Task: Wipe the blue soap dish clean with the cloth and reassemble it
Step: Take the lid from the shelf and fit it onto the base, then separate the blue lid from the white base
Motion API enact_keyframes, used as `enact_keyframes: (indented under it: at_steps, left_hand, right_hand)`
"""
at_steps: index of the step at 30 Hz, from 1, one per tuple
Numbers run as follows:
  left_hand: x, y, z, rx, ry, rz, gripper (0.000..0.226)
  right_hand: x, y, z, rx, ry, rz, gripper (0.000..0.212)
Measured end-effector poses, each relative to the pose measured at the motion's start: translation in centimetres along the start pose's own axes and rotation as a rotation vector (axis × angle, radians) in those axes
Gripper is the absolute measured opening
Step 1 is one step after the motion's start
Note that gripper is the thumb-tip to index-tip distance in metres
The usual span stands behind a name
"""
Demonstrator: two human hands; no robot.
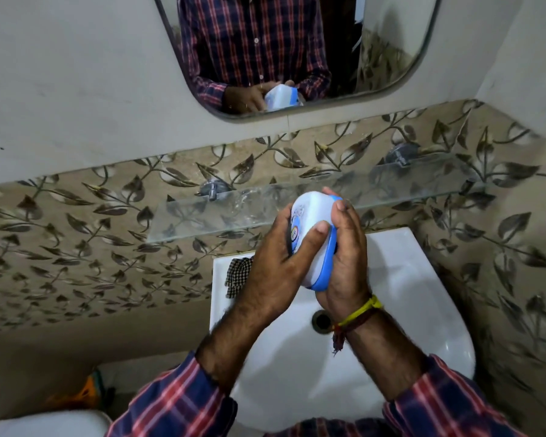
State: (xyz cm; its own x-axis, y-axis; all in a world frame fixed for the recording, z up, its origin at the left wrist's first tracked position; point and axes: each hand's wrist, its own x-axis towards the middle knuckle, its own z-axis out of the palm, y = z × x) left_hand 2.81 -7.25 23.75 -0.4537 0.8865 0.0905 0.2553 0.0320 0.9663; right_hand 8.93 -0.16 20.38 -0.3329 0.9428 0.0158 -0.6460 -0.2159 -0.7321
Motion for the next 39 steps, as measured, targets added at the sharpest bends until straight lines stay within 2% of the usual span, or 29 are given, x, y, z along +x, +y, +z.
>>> enact_keyframes:
  at_steps: [3,7,10,12,15,18,20,22,26,29,31,34,39]
  left_hand:
    - [-0.4,-0.2,0.3,0.109,0.001,-0.038,0.063]
    - [-0.8,-0.4,0.8,0.154,-0.026,-0.089,0.063]
    - [0.4,-0.6,0.9,0.213,-0.101,-0.069,0.062]
    - [1.4,-0.3,0.3,0.21,-0.164,-0.098,0.074]
    - [3.2,0.5,-2.3,0.151,-0.207,-0.056,0.093]
    - [5.1,1.1,-6.0,0.28,-0.245,-0.021,0.117]
    - [6.4,1.1,-7.6,0.43,-0.259,0.035,0.121]
    - [7.9,0.4,-8.2,0.481,-0.195,0.105,0.117]
    - [10.5,-1.8,-7.5,0.355,-0.039,0.173,0.109]
    - [11.6,-3.7,-6.8,0.42,0.047,0.238,0.088]
    - [11.9,-4.4,-6.4,0.453,0.045,0.259,0.088]
    - [11.8,-5.3,-6.6,0.494,0.044,0.266,0.098]
    - [11.3,-5.9,-6.8,0.578,0.117,0.243,0.108]
  right_hand:
    - [0.0,0.3,-0.3,0.005,0.029,0.045,0.044]
    - [-0.5,0.9,-0.8,-0.034,0.043,0.06,0.048]
    - [-0.4,1.2,-0.7,0.029,0.052,0.108,0.045]
    - [0.1,0.9,-0.1,0.076,0.028,0.127,0.042]
    - [2.0,-0.5,1.0,-0.13,-0.072,-0.001,0.035]
    - [4.6,-2.5,0.2,-0.364,-0.291,-0.056,0.038]
    - [6.1,-3.5,-1.2,-0.51,-0.43,-0.074,0.045]
    - [7.4,-4.0,-2.1,-0.615,-0.481,-0.11,0.053]
    - [9.7,-4.1,-2.2,-0.961,-0.443,-0.268,0.061]
    - [10.6,-3.4,-2.6,-1.325,-0.35,-0.4,0.058]
    - [10.5,-2.6,-2.9,-1.518,-0.259,-0.492,0.051]
    - [9.9,-1.8,-3.4,-1.573,-0.177,-0.514,0.05]
    - [8.9,-1.1,-3.8,-1.546,-0.128,-0.539,0.063]
